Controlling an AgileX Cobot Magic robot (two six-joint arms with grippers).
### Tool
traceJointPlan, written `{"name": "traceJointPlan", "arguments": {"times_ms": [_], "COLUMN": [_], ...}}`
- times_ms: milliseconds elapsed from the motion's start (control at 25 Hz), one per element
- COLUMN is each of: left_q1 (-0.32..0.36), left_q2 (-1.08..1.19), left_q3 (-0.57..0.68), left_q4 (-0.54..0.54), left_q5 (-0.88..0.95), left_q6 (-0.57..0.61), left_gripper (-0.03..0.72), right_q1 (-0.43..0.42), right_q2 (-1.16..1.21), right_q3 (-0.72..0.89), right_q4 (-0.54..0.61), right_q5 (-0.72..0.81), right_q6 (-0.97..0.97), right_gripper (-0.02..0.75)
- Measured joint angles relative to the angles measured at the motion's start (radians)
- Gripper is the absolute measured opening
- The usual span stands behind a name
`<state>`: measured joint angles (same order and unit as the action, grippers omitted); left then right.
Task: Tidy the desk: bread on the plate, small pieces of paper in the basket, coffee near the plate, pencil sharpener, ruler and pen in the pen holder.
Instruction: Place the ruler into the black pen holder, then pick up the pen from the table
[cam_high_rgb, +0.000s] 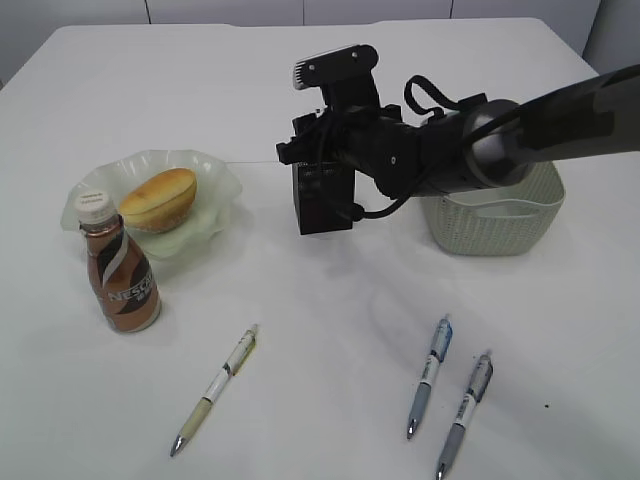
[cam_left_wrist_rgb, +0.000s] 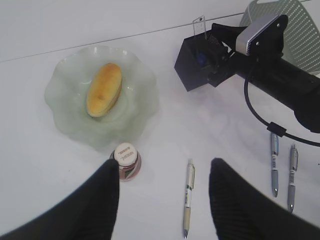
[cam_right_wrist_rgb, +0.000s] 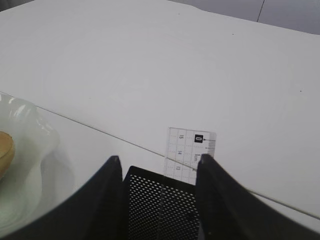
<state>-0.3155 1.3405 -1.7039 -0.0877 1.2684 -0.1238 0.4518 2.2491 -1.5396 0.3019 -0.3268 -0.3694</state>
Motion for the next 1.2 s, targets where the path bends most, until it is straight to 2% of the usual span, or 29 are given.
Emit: {"name": "traceJointPlan", "arguments": {"times_ms": [400,560,720,1080,1200], "left_q1": [0.0,0.0,0.0,0.0,0.0], "left_q2": [0.0,0.0,0.0,0.0,0.0], "left_q3": [0.0,0.0,0.0,0.0,0.0], "left_q4": [0.0,0.0,0.0,-0.019,-0.039], "left_q5": [0.0,0.0,0.0,0.0,0.0], "left_q6": [0.0,0.0,0.0,0.0,0.022], "left_gripper": [0.416,0.416,0.416,0.416,0.416], "right_q1": [0.0,0.0,0.0,0.0,0.0], "right_q2": [-0.07,-0.149,-0.241,-0.45,-0.514], "right_q3": [0.0,0.0,0.0,0.0,0.0], "right_q4": [-0.002,-0.004,-0.006,-0.022,-0.052], "right_q5": [0.006,0.066,0.264,0.935,1.105], "right_q6": [-0.004,-0.004,-0.004,-0.001,0.038], "right_gripper": [0.383,0.383,0.383,0.383,0.383]}}
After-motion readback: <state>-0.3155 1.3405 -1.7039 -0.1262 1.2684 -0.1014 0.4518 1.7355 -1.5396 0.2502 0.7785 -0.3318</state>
